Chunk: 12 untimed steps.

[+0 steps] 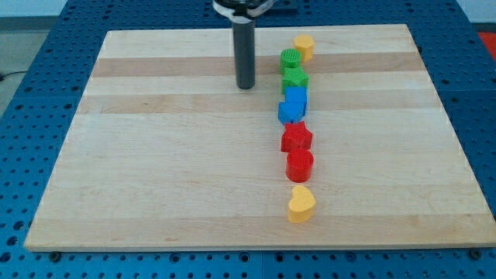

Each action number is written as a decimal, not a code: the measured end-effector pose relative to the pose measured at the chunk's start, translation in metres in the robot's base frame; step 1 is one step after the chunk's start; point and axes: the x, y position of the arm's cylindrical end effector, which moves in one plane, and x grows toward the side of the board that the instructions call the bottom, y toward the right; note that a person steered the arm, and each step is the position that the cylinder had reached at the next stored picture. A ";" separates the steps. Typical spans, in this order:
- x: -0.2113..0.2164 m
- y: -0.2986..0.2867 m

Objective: Point your at the top right side of the board

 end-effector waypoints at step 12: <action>-0.038 0.099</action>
